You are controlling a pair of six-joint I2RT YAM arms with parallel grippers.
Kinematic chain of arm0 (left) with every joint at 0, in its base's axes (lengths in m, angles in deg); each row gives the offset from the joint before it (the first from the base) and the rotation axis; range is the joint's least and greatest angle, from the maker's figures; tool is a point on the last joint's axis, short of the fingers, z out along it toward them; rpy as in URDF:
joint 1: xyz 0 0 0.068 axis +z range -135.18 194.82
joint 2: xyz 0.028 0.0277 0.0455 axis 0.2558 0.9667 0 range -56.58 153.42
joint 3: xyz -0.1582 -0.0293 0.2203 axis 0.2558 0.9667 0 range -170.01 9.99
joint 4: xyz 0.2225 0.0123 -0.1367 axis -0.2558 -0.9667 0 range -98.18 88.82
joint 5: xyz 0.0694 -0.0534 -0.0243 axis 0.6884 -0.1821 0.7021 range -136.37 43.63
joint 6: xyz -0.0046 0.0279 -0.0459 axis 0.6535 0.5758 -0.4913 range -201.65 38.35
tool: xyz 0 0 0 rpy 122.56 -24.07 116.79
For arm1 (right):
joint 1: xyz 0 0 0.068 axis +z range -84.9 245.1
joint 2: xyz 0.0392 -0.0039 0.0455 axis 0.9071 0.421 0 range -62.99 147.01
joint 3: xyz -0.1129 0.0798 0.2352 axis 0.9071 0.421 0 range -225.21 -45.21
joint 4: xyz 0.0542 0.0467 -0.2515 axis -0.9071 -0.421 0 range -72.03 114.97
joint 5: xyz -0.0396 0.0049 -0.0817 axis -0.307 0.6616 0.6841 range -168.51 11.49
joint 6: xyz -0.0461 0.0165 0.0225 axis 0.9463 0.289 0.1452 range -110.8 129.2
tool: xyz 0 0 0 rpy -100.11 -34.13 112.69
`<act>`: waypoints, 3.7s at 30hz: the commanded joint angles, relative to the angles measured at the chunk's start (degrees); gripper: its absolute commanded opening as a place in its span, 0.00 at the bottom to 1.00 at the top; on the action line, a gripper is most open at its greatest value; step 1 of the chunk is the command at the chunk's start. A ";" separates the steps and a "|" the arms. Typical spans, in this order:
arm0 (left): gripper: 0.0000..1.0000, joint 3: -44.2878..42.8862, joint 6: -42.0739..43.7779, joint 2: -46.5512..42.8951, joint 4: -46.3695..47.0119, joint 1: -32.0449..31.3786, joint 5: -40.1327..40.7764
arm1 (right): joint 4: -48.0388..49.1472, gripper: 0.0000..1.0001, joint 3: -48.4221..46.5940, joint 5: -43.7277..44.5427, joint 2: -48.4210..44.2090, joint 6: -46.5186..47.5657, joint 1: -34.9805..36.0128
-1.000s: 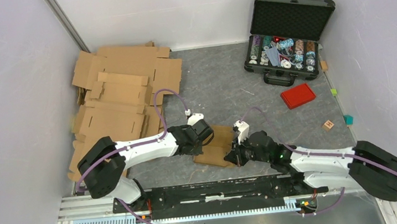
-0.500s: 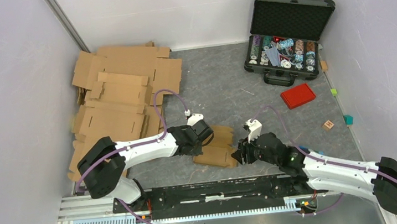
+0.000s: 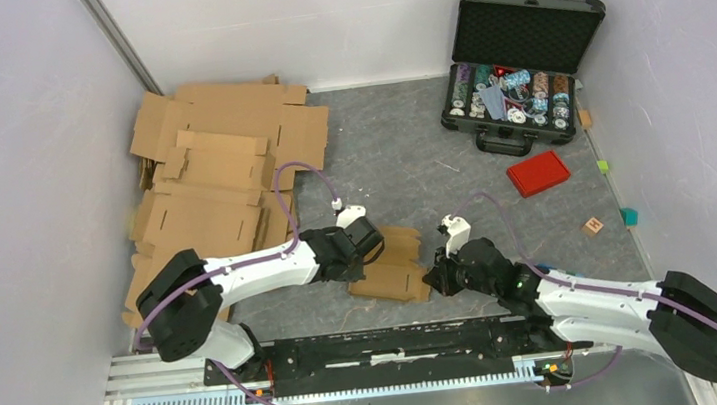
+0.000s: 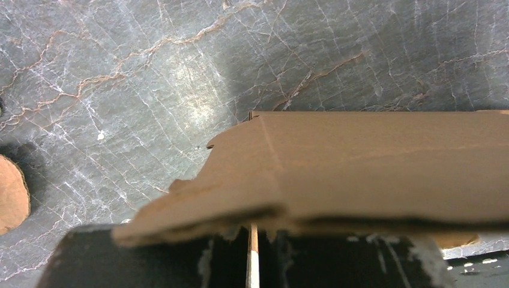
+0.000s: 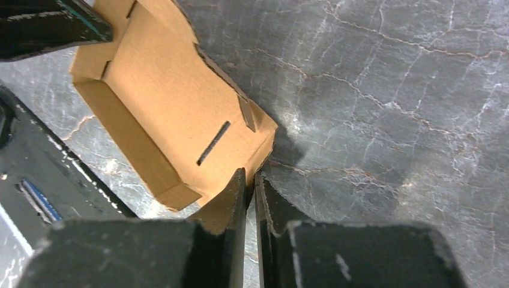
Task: Fold the paper box
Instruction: Fold the paper box at the center of the board.
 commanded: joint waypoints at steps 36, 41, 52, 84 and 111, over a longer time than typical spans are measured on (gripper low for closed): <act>0.02 -0.53 -2.48 -1.88 1.38 -0.95 -1.76 | 16.24 0.27 -2.46 -11.12 3.37 -2.60 0.05; 0.02 -0.61 -2.57 -1.90 1.43 -0.96 -1.95 | 17.78 0.35 -2.56 -12.26 4.77 -2.75 0.05; 0.02 -0.01 -2.66 -2.45 1.33 -0.91 -1.55 | 18.58 0.57 -1.77 -13.73 5.75 -2.59 0.03; 0.02 0.88 -5.23 -3.82 3.34 -1.11 -1.67 | 0.41 0.22 -12.78 -3.70 14.67 5.78 3.13; 0.02 1.32 -7.67 -2.60 3.63 -1.70 -0.64 | -16.64 0.00 -19.38 12.99 21.54 9.01 7.07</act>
